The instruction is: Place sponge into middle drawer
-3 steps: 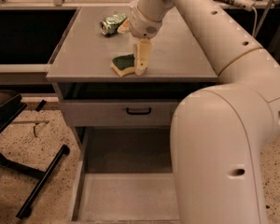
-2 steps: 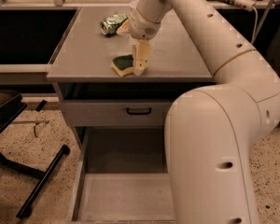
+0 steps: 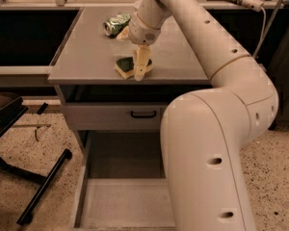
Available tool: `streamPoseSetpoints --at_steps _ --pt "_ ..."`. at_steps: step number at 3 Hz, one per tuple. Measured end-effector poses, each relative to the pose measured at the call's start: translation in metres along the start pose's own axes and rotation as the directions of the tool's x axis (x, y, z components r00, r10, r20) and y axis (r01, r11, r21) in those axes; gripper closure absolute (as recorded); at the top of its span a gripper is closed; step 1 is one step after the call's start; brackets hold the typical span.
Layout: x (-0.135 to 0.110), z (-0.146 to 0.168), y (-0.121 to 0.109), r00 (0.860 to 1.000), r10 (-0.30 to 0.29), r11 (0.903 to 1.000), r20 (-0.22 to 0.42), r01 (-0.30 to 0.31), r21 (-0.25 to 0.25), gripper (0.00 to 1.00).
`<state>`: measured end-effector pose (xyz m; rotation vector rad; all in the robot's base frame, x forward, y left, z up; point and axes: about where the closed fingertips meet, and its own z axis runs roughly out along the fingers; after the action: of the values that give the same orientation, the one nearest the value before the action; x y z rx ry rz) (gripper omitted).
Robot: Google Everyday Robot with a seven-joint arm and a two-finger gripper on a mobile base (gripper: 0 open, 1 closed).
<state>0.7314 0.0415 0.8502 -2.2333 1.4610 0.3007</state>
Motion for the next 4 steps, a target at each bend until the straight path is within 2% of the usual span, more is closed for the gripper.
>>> streamPoseSetpoints --at_steps 2,4 --pt "0.0001 0.0073 -0.0040 1.000 0.001 0.9999 0.008 -0.001 -0.012 0.00" --pt "0.0043 0.0048 -0.0057 0.999 0.036 0.9992 -0.011 -0.036 -0.019 0.00"
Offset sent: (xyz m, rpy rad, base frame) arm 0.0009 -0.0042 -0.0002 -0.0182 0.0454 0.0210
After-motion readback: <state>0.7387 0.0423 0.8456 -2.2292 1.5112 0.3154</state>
